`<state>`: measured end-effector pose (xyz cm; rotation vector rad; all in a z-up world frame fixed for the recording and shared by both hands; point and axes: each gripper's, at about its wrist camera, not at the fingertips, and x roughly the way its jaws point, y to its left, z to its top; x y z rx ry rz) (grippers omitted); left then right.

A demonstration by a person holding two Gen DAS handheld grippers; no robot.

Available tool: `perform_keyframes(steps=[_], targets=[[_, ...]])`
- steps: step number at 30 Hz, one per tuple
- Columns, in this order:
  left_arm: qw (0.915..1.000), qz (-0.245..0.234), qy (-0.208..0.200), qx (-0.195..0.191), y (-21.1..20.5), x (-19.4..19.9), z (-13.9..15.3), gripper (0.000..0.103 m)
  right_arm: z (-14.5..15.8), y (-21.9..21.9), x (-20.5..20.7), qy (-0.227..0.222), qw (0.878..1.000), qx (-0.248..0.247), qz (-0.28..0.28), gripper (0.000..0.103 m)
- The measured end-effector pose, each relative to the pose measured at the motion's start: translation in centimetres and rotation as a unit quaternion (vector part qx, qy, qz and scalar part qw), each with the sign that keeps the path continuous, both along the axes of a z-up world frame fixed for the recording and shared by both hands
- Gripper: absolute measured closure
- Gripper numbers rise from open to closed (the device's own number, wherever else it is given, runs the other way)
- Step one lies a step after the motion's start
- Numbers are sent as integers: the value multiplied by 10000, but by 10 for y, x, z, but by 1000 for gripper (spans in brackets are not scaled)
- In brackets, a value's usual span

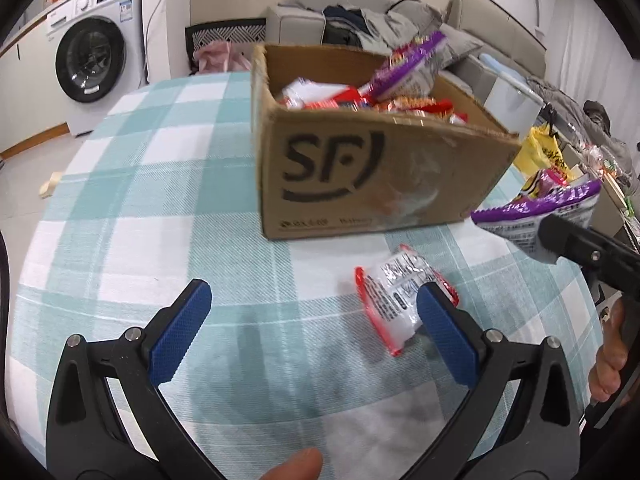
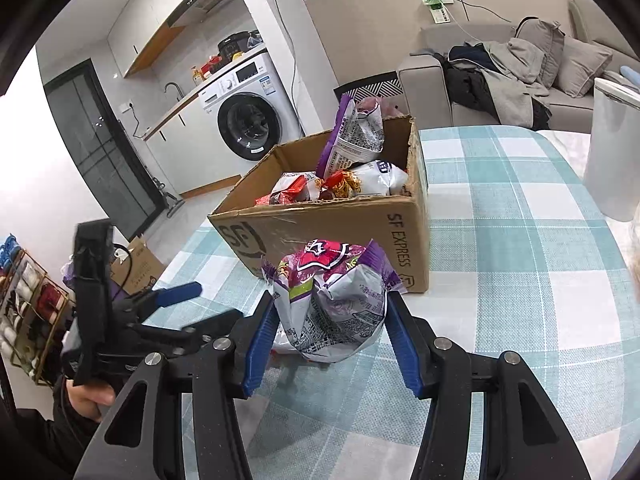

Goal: Organize snacks
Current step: 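Grasp the purple-and-white bag with the right tool while the left tool grasps the small white red-edged pack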

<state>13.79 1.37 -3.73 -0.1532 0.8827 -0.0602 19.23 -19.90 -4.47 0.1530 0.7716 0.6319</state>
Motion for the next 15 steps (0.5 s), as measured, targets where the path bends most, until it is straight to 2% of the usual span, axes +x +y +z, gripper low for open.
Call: perform_keyframes(steps=[15], targets=[[9984, -223, 518, 76, -58, 31, -26, 1, 7, -29, -2, 28, 9996, 150, -220, 48]])
